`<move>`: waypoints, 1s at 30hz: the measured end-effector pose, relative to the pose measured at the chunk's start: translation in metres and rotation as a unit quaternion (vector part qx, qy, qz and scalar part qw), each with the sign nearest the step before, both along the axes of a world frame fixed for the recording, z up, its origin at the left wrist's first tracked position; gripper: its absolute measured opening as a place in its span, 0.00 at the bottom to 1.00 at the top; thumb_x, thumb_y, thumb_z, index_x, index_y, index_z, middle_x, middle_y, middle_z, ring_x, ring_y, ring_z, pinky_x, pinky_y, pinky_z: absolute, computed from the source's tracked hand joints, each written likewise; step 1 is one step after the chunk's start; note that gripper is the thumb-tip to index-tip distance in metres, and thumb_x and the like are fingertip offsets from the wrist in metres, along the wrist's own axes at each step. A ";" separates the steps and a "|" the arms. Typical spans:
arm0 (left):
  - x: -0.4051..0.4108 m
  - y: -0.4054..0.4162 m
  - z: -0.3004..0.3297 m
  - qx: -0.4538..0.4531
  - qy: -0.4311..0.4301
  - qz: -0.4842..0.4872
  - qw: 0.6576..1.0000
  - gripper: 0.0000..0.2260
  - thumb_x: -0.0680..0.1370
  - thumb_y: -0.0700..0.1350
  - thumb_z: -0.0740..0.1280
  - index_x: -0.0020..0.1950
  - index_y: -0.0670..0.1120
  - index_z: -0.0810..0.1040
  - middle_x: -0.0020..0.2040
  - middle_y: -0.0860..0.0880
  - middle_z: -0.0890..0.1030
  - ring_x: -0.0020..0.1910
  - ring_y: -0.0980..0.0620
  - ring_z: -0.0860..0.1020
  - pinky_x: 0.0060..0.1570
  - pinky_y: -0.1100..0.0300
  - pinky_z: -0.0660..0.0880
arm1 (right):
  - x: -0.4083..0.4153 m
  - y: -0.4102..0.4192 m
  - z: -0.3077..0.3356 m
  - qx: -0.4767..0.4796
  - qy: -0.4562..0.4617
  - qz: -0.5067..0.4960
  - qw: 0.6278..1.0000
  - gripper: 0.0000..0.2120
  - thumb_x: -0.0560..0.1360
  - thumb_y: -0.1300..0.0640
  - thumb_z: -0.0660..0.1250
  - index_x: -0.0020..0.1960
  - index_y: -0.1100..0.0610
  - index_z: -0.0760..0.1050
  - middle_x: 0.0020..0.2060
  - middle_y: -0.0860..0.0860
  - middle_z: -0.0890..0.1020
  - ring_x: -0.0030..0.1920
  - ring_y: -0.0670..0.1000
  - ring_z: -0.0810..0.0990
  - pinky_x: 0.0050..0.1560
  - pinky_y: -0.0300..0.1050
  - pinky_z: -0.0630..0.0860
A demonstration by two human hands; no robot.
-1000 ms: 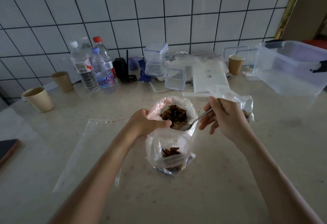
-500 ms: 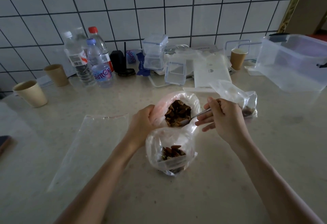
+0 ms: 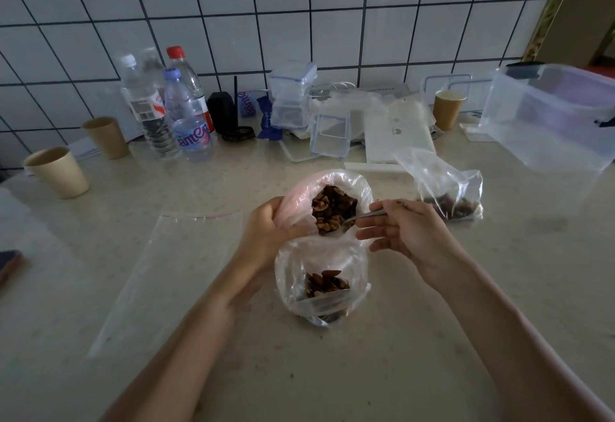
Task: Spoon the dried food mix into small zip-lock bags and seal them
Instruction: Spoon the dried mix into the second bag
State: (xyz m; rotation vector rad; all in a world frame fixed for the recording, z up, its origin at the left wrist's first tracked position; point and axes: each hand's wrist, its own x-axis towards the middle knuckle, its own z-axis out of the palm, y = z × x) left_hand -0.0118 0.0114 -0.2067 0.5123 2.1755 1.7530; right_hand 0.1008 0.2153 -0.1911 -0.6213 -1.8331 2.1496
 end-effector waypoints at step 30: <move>-0.001 -0.018 0.023 -0.053 0.124 0.068 0.989 0.17 0.79 0.54 0.72 0.66 0.54 0.77 0.64 0.57 0.79 0.64 0.58 0.76 0.58 0.62 0.73 | 0.008 0.009 0.020 -0.077 0.134 -0.028 0.988 0.15 0.87 0.59 0.56 0.52 0.65 0.79 0.43 0.65 0.86 0.39 0.60 0.86 0.31 0.46 0.79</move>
